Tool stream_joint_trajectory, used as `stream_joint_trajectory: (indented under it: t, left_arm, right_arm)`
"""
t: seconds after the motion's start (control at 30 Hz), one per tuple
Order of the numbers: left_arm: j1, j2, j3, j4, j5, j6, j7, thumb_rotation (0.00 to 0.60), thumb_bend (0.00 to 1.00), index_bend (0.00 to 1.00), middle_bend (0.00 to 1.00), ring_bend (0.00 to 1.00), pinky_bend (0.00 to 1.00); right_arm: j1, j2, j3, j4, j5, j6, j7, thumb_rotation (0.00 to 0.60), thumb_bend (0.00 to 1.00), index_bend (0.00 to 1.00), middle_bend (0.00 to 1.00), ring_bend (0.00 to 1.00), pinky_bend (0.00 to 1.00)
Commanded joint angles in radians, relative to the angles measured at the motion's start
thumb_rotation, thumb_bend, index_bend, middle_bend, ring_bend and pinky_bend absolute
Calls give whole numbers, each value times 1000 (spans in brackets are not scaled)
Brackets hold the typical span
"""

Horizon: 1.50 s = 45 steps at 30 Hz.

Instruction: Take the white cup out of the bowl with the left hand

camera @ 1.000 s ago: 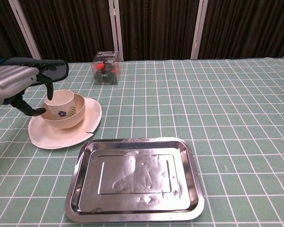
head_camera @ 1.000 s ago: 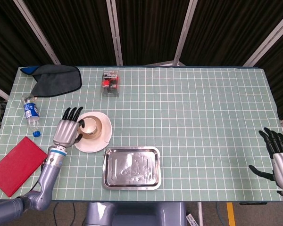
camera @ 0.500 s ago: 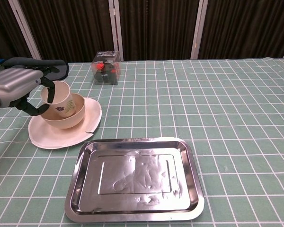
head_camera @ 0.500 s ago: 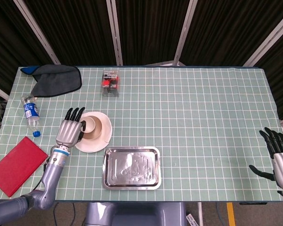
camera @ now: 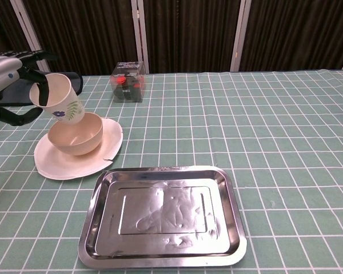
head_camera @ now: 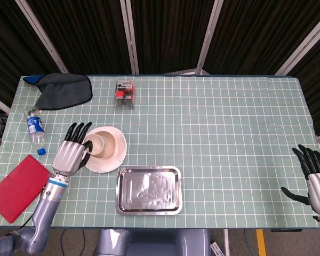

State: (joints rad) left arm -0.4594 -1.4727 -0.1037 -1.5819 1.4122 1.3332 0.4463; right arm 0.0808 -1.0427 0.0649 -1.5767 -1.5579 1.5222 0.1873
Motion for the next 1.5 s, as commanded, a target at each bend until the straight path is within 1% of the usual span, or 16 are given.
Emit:
stream_joint_trajectory:
  t: [0.03, 0.07, 0.1, 0.17, 0.27, 0.4, 0.7, 0.93, 1.0, 1.1, 1.13, 1.2, 1.23, 1.3, 1.4, 1.5]
  left_arm:
    - [51, 61, 82, -71, 92, 45, -18, 600, 563, 592, 0, 0, 0]
    - [73, 80, 124, -90, 125, 55, -25, 600, 562, 591, 0, 0, 0]
    - [82, 89, 141, -96, 141, 60, -31, 600, 563, 589, 0, 0, 0]
    - [94, 101, 170, -95, 164, 55, -43, 600, 562, 587, 0, 0, 0]
    - [100, 100, 189, -86, 168, 29, -46, 600, 562, 585, 0, 0, 0]
    - [95, 89, 196, -74, 143, -29, -46, 600, 564, 585, 0, 0, 0]
    - [79, 61, 187, -61, 96, -115, -6, 600, 563, 568, 0, 0, 0]
    - [78, 58, 181, -69, 77, -137, 15, 600, 559, 509, 0, 0, 0]
    - [79, 58, 181, -72, 78, -138, 18, 600, 524, 480, 0, 0, 0]
    - [82, 62, 185, -78, 79, -141, 23, 600, 413, 391, 0, 0, 0]
    - [84, 65, 188, -82, 80, -140, 25, 600, 391, 363, 0, 0, 0]
    - [90, 73, 191, -90, 86, -132, 23, 600, 322, 264, 0, 0, 0]
    - [95, 78, 193, -96, 90, -124, 17, 600, 299, 233, 0, 0, 0]
    - [116, 98, 196, -119, 117, -75, -12, 600, 245, 154, 0, 0, 0]
    - [148, 126, 205, -139, 160, -4, -47, 600, 227, 101, 0, 0, 0]
    - [180, 152, 206, -153, 186, 62, -77, 600, 221, 91, 0, 0, 0]
  right_arm:
    - [-1, -1, -1, -2, -2, 2, -5, 600, 38, 27, 0, 0, 0]
    - [-1, -2, -2, -3, -3, 2, -8, 600, 38, 27, 0, 0, 0]
    - [-1, -3, -2, -4, -4, 2, -10, 600, 37, 27, 0, 0, 0]
    - [-1, -4, -3, -4, -4, 0, -16, 600, 36, 28, 0, 0, 0]
    - [0, -7, -4, -5, -3, -3, -24, 600, 37, 28, 0, 0, 0]
    - [0, -8, -3, -6, -4, 0, -26, 600, 37, 27, 0, 0, 0]
    - [0, -7, -1, -3, 0, -2, -20, 600, 36, 28, 0, 0, 0]
    - [0, -5, 0, -2, 1, -1, -14, 600, 36, 28, 0, 0, 0]
    - [0, -5, -1, -2, -1, -1, -15, 600, 37, 28, 0, 0, 0]
    - [0, -6, -2, -2, -3, -1, -18, 600, 37, 27, 0, 0, 0]
    - [0, -6, -2, -2, -3, -1, -19, 600, 37, 27, 0, 0, 0]
    - [0, -7, -2, -3, -3, -1, -20, 600, 37, 28, 0, 0, 0]
    - [0, -7, -2, -3, -3, -1, -20, 600, 37, 27, 0, 0, 0]
    - [0, -7, -3, -1, -2, -3, -22, 600, 37, 27, 0, 0, 0]
    - [1, -8, -3, -1, -2, -6, -25, 600, 37, 28, 0, 0, 0]
    - [2, -9, -3, 0, -3, -5, -27, 600, 36, 28, 0, 0, 0]
